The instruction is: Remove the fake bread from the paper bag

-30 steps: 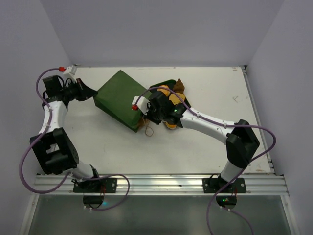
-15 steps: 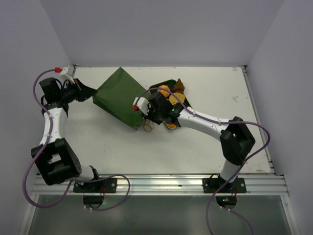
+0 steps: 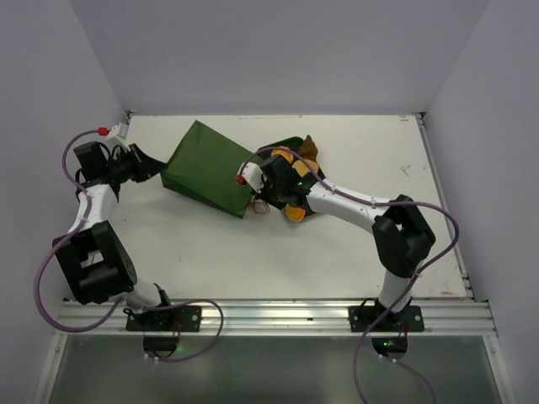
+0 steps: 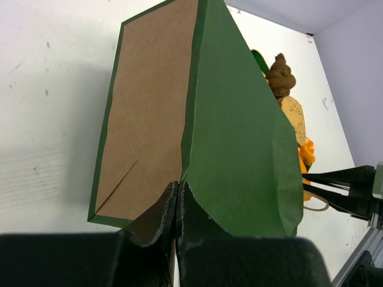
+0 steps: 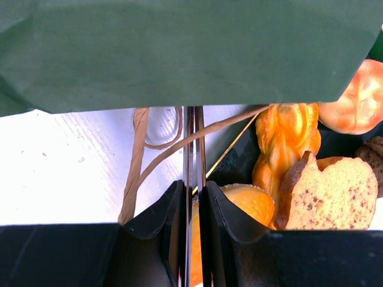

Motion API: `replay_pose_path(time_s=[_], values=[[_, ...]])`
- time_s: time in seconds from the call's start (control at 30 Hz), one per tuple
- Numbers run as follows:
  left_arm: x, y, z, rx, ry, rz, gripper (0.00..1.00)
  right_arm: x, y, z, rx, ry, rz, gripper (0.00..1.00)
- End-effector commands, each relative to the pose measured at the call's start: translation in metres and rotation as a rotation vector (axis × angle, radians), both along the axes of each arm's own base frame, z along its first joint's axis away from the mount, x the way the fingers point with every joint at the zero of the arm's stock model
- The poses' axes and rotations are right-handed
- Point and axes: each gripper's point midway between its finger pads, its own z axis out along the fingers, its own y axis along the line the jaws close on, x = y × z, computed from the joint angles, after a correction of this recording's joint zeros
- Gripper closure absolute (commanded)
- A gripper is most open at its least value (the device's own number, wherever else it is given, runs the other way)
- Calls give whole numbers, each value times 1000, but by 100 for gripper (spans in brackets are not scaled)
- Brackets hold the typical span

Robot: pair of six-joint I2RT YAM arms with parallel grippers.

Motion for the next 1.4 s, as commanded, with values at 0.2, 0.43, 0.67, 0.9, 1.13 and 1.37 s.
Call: replay_pose_path(time_s=[0.2,0.43,0.67,0.9,1.13,1.37], values=[[15,30,6,31,31,102,56,5,-1,36,52,-56,9,86],[23,44,46,110,-36,168,41,-2,-5,45,52,-57,34,87],[12,7,90,208,-157,83,34,-7,-12,56,61,-74,36,88],[-27,-98,93,372,-206,-179,31,-9,-19,64,68,-86,56,88],[-93,-153,60,575,-248,-266,21,-20,-8,66,117,-34,109,88],[-131,-194,15,620,-252,-265,15,-26,2,73,165,5,125,88]])
